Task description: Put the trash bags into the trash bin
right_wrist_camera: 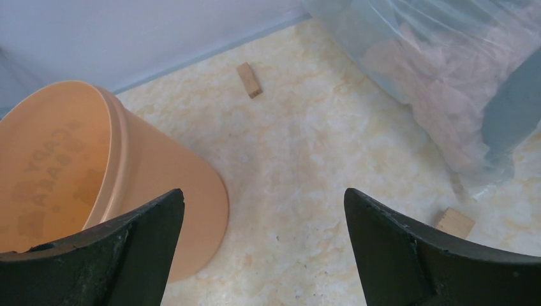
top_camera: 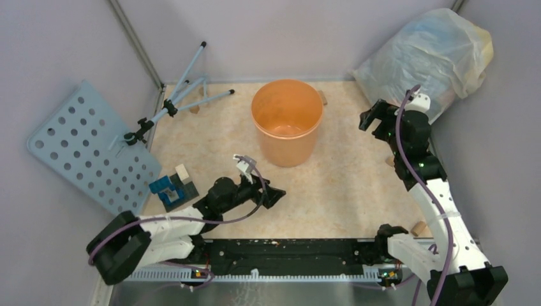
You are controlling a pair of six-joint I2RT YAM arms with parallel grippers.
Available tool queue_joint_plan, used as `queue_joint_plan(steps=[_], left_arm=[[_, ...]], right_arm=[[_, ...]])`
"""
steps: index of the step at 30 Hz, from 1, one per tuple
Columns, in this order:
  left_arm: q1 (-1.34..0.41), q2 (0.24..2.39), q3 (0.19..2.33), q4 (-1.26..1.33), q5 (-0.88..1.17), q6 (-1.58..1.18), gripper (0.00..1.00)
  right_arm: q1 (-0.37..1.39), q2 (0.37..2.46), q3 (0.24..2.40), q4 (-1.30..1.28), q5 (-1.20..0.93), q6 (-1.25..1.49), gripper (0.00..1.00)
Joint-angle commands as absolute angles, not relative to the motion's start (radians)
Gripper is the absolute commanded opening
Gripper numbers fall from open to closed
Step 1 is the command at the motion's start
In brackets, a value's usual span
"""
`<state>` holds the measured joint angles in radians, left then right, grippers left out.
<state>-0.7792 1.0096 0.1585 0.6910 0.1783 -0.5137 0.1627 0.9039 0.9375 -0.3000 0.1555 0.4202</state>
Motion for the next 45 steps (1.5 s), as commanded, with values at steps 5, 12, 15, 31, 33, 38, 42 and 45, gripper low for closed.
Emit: queue_joint_plan(steps=[5, 12, 15, 31, 33, 38, 42, 45], left_arm=[[-0.841, 1.345, 0.413, 0.849, 0.017, -0.586, 0.99], [-0.799, 1.471, 0.603, 0.692, -0.127, -0.589, 0.99], [-0.73, 1.526, 0.696, 0.621, -0.096, -0.618, 0.99], [-0.441, 1.729, 0.973, 0.496, 0.047, -0.595, 0.99], [-0.434, 1.709, 0.968, 0.477, 0.086, -0.584, 0.99], [-0.436, 1.61, 0.895, 0.453, 0.191, -0.606, 0.99], [-0.452, 1.513, 0.784, 0.454, 0.292, -0.667, 0.99], [-0.484, 1.439, 0.721, 0.42, 0.337, -0.673, 0.99]], right_arm=[[0.158, 0.899, 1.001, -0.352, 0.149, 0.407, 0.94], [0.158, 0.823, 0.967, -0.364, 0.167, 0.39, 0.94], [0.159, 0.819, 0.96, -0.363, 0.187, 0.405, 0.94], [0.135, 0.998, 1.142, -0.408, 0.207, 0.353, 0.93], [0.113, 1.049, 1.188, -0.428, 0.205, 0.334, 0.93], [0.013, 1.136, 1.337, -0.477, 0.204, 0.303, 0.92], [-0.066, 1.187, 1.447, -0.491, 0.223, 0.279, 0.9], [-0.112, 1.22, 1.506, -0.482, 0.255, 0.255, 0.9]])
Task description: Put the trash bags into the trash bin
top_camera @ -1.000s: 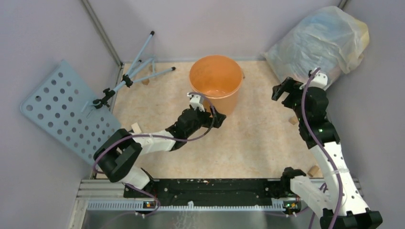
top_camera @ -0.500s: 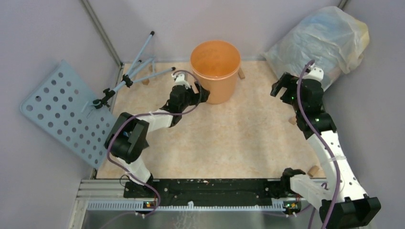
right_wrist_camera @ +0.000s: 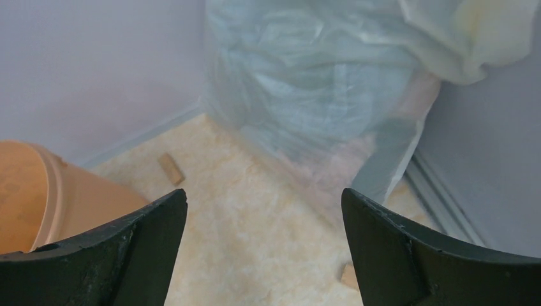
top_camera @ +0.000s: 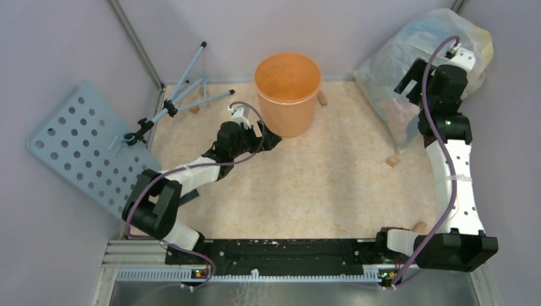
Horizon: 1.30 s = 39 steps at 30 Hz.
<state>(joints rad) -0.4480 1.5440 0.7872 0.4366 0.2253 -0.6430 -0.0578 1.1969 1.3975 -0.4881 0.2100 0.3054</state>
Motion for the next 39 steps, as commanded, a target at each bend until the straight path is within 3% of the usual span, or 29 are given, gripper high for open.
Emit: queue_joint_plan(steps=[1, 14, 26, 39], left_arm=[[-0.497, 1.409, 0.715, 0.392, 0.351, -0.662, 0.99], [-0.598, 1.301, 0.74, 0.202, 0.436, -0.556, 0.99], [-0.65, 1.403, 0.825, 0.194, 0.409, -0.516, 0.99], [-0.655, 1.491, 0.877, 0.217, 0.417, -0.526, 0.99]], right_arm=[[-0.126, 1.236, 1.528, -0.481, 0.262, 0.241, 0.9], [-0.157, 1.471, 1.657, -0.275, 0.665, -0.174, 0.99], [-0.333, 1.467, 1.685, -0.191, 0.409, -0.12, 0.99], [-0.339, 1.788, 2.123, -0.471, 0.378, -0.117, 0.95]])
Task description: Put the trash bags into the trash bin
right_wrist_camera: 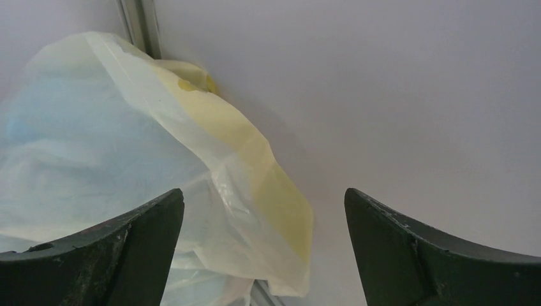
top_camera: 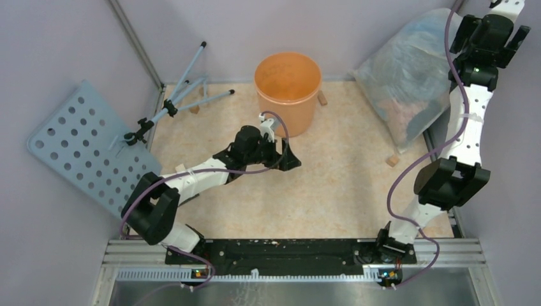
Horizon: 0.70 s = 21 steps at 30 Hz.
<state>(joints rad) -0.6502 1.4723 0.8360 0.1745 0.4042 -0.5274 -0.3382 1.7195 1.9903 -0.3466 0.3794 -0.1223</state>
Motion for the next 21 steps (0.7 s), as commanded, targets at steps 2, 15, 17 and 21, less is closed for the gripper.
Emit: queue_joint_plan(steps=[2, 15, 17, 21], left_arm=[[-0.655, 1.495, 0.88, 0.219, 0.422, -0.529, 0.99], [-0.666, 1.527, 0.948, 0.176, 0.453, -0.499, 0.99], [-0.673, 1.536, 0.97, 0.171, 0.463, -0.488, 0.99], [-0.686, 1.529, 1.003, 0.199, 0.458, -0.484, 0.99]], right_arm=[[-0.34, 1.816, 2.151, -0.494, 0.394, -0.118, 0.96], [-0.286, 1.812, 2.194, -0.646, 0.128, -0.064, 0.0], [-0.249, 1.8, 2.192, -0.668, 0.115, -0.077, 0.0], [-0.178, 1.774, 2.166, -0.694, 0.045, -0.091, 0.0]])
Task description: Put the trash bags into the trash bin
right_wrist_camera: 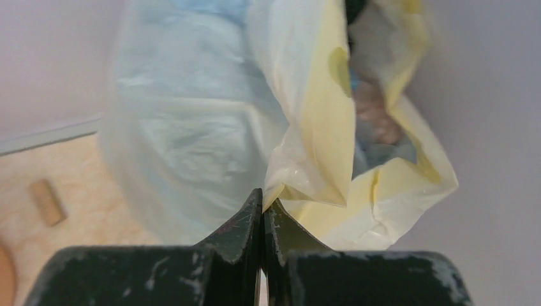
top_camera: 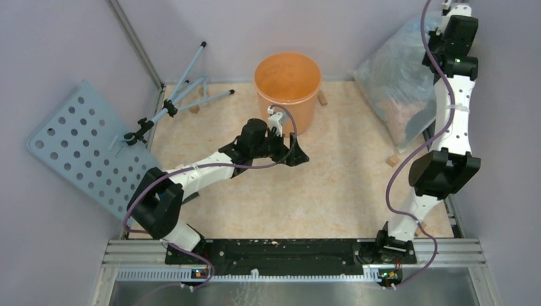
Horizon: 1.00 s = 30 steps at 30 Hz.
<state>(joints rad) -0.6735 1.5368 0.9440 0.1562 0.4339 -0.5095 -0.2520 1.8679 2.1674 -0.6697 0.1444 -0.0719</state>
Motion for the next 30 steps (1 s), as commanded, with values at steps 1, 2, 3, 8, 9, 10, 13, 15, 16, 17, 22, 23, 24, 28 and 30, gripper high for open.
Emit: queue_joint_plan(steps=[1, 2, 3, 8, 9, 10, 13, 15, 16, 17, 22, 23, 24, 28, 30], left_arm=[[-0.687, 1.529, 1.017, 0.203, 0.459, -0.485, 0.99], [-0.688, 1.531, 1.034, 0.206, 0.462, -0.485, 0.99], [-0.689, 1.535, 1.058, 0.209, 0.466, -0.486, 0.99], [-0.697, 1.568, 1.166, 0.268, 0.485, -0.512, 0.99], [-0.697, 1.583, 1.188, 0.294, 0.49, -0.527, 0.99], [-0.697, 1.596, 1.208, 0.343, 0.493, -0.557, 0.99], [-0.699, 1.649, 1.266, 0.482, 0.491, -0.637, 0.99], [-0.702, 1.7, 1.337, 0.56, 0.482, -0.686, 0.99], [-0.705, 1.732, 1.371, 0.59, 0.473, -0.708, 0.99], [-0.708, 1.764, 1.41, 0.617, 0.469, -0.729, 0.99], [-0.713, 1.937, 1.549, 0.805, 0.459, -0.87, 0.99], [-0.713, 1.961, 1.562, 0.843, 0.438, -0.896, 0.99], [-0.711, 1.983, 1.575, 0.873, 0.425, -0.916, 0.99], [-0.7, 2.051, 1.661, 0.902, 0.36, -0.944, 0.99], [-0.701, 2.083, 1.71, 0.886, 0.334, -0.932, 0.98]], right_arm=[[-0.162, 1.768, 2.161, -0.699, 0.028, -0.093, 0.0], [-0.144, 1.766, 2.16, -0.706, 0.01, -0.1, 0.0], [-0.128, 1.764, 2.161, -0.715, 0.005, -0.104, 0.0], [-0.08, 1.751, 2.153, -0.752, -0.072, -0.104, 0.0], [-0.08, 1.741, 2.143, -0.752, -0.082, -0.102, 0.0], [-0.08, 1.73, 2.121, -0.746, -0.09, -0.101, 0.0], [-0.08, 1.674, 2.042, -0.708, -0.115, -0.115, 0.0], [-0.08, 1.65, 2.006, -0.688, -0.149, -0.114, 0.0], [-0.08, 1.642, 2.002, -0.689, -0.172, -0.11, 0.0], [-0.08, 1.641, 2.001, -0.695, -0.196, -0.104, 0.0], [-0.08, 1.629, 2.001, -0.722, -0.349, -0.069, 0.0], [-0.08, 1.625, 1.997, -0.722, -0.377, -0.063, 0.0], [-0.08, 1.621, 1.994, -0.719, -0.401, -0.054, 0.0], [-0.08, 1.599, 1.964, -0.694, -0.426, -0.011, 0.0], [-0.08, 1.58, 1.923, -0.665, -0.456, 0.023, 0.0]])
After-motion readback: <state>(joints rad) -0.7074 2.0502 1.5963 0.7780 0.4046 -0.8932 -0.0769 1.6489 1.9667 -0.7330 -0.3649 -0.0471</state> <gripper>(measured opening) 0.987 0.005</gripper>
